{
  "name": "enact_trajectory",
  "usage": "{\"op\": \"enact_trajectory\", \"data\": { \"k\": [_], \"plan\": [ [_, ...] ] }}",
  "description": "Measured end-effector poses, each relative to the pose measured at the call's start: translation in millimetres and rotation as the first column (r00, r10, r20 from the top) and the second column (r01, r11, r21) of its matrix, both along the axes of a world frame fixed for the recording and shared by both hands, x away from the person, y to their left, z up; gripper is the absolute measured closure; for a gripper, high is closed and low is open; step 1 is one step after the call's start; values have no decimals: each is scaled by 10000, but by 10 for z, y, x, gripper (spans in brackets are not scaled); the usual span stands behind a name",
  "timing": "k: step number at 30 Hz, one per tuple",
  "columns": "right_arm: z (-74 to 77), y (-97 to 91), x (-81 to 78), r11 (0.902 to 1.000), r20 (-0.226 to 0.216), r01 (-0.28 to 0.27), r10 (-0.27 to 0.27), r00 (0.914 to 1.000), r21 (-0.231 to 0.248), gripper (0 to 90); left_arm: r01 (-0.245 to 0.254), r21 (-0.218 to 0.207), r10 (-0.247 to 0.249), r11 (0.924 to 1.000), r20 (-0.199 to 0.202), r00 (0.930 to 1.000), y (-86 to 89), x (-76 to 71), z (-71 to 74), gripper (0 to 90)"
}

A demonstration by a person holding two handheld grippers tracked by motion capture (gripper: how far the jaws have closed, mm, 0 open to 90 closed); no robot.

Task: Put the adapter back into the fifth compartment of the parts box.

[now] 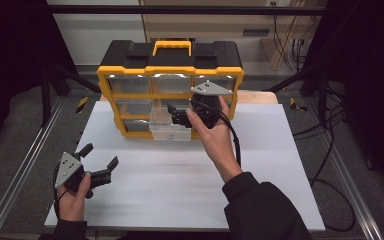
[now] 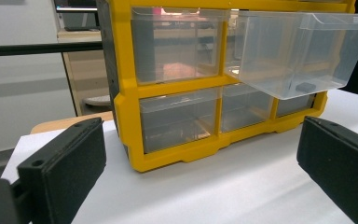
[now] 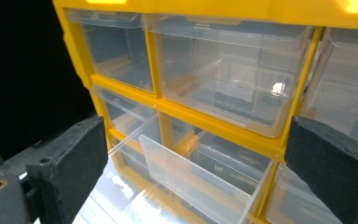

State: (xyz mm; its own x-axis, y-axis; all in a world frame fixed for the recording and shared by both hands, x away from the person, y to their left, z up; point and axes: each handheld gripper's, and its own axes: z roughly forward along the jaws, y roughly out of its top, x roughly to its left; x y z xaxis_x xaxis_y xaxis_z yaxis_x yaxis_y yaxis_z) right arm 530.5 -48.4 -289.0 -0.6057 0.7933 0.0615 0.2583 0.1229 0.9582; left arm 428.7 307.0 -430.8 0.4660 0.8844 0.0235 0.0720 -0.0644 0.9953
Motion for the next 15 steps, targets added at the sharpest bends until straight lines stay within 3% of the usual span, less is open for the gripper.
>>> {"op": "enact_trajectory", "data": {
  "k": [15],
  "plan": [
    [32,-245,-27,9993,169,239,-244,9996,282,60,12,-23,-12,10000,-6,10000,2,-1,0,10]
  ]
}}
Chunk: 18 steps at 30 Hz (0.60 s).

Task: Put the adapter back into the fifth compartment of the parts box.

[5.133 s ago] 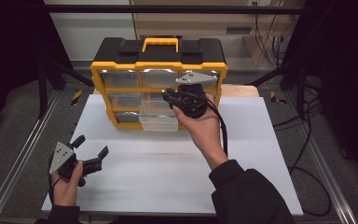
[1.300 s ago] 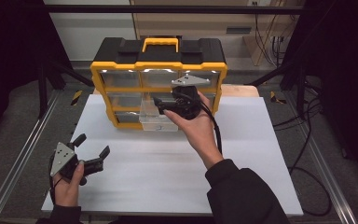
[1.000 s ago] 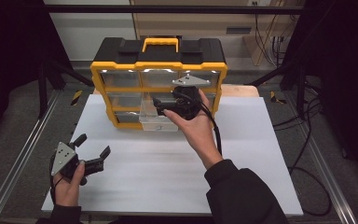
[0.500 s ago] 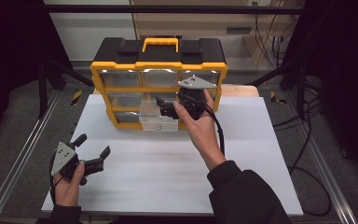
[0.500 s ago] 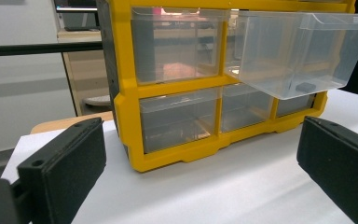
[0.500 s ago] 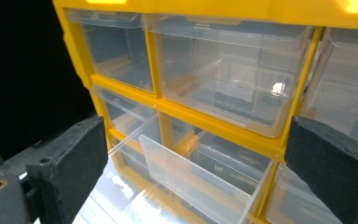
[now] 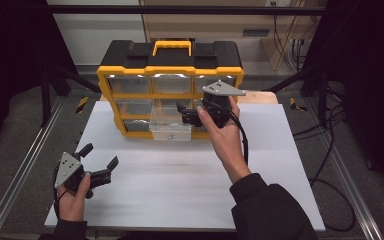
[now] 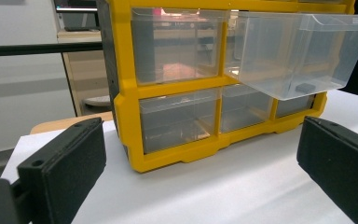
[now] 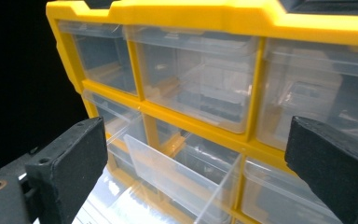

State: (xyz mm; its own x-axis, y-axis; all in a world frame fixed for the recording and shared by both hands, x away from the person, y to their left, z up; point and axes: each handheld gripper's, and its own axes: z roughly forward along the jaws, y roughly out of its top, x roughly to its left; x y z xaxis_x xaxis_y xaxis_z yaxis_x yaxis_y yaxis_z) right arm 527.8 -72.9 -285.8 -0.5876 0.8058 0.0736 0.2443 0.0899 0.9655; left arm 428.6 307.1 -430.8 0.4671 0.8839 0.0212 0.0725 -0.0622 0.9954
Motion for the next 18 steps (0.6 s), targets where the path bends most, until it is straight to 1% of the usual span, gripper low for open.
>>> {"op": "enact_trajectory", "data": {
  "k": [10,14,16,18],
  "plan": [
    [50,-203,-23,9998,116,149,-151,9998,128,51,8,29,-8,10000,2,10000,-7,-10,1,10],
    [55,-297,-43,9991,110,311,-315,9994,303,49,71,84,-71,9999,-12,10000,-21,-19,1,10],
    [58,-337,-46,9987,139,374,-379,9992,336,49,64,33,-64,10000,21,10000,-22,-18,6,10],
    [62,-371,-47,9982,168,418,-426,9990,437,49,54,16,-54,10000,-29,10000,-20,-9,2,10]
  ]
}}
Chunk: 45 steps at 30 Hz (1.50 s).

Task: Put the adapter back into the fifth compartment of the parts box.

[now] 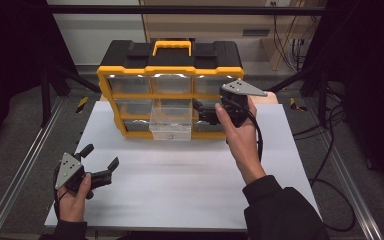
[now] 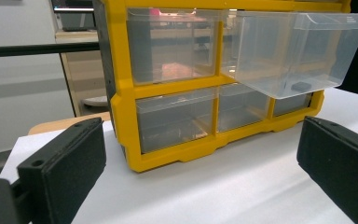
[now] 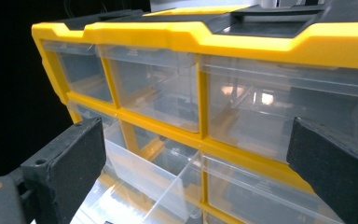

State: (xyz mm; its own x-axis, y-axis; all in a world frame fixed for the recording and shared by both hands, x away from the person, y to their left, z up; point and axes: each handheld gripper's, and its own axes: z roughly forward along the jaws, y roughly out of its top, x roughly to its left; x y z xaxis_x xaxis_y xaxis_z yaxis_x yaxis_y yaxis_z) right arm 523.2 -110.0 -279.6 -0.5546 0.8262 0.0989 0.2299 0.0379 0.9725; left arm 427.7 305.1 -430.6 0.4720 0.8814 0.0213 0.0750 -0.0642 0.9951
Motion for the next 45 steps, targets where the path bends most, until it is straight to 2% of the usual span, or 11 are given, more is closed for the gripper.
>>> {"op": "enact_trajectory", "data": {
  "k": [3,10,13,21,25,36,45],
  "plan": [
    [3,-50,3,9999,16,68,-68,10000,91,49,17,-109,-17,9999,-2,10000,-8,8,3,10],
    [23,-203,-35,9995,138,233,-236,9996,223,43,92,72,-91,9999,-78,9999,-18,11,-12,10],
    [15,-277,-29,9991,123,336,-339,9993,269,42,66,-10,-66,10000,-61,10000,-7,7,-14,10],
    [-22,-422,-43,9944,241,957,-969,9950,454,34,148,-55,-149,9999,-151,9998,-12,19,-28,10],
    [-24,-471,-79,9898,415,1349,-1368,9897,464,23,165,12,-165,9999,-131,9998,-38,21,-17,10],
    [52,-736,-129,9793,734,1943,-1981,9774,562,23,76,97,-75,9999,-187,9998,-13,23,-29,10],
    [33,-964,-127,9646,518,2559,-2592,9644,635,27,86,57,-85,9999,-199,9998,-10,32,-25,10]
  ]
}}
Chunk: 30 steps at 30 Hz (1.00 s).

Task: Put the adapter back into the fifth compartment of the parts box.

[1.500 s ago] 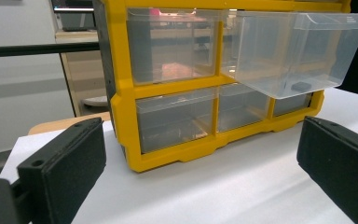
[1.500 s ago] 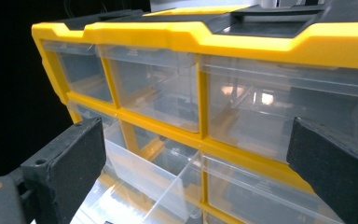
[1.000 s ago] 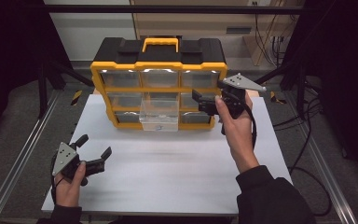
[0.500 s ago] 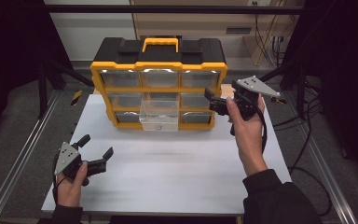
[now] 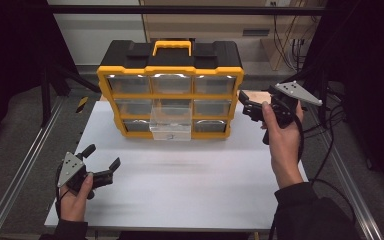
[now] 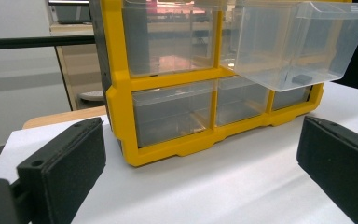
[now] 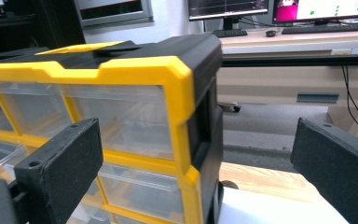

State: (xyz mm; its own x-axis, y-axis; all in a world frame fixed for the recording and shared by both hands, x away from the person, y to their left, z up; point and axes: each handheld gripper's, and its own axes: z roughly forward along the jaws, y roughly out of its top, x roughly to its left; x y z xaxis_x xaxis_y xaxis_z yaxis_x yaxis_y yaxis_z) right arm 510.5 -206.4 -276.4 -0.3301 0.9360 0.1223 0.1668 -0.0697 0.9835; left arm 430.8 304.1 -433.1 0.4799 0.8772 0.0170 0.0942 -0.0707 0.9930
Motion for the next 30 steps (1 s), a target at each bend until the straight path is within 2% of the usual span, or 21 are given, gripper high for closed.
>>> {"op": "enact_trajectory", "data": {
  "k": [5,18,21,23,27,30],
  "plan": [
    [-45,-98,8,9998,-285,66,-61,9996,162,40,-99,14,99,9999,-19,9999,22,3,-1,10],
    [-261,-296,-18,9997,-824,-217,224,9963,89,54,-266,-55,265,9996,-5,9996,78,-15,-7,11],
    [-313,-339,-55,9996,-918,-287,283,9954,-28,54,-258,-79,257,9996,-78,9996,79,-14,-5,10],
    [-356,-373,-83,9997,-936,-194,178,9954,-159,53,-254,-245,253,9994,-47,9997,73,-18,6,10],
    [-478,-465,-138,9998,-1045,-42,23,9945,-184,53,-228,137,230,9996,-87,9997,44,-22,-14,10],
    [-587,-515,-192,9990,-1177,52,-103,9930,-440,51,-332,-21,332,9994,13,9994,62,-52,3,11]
  ]
}}
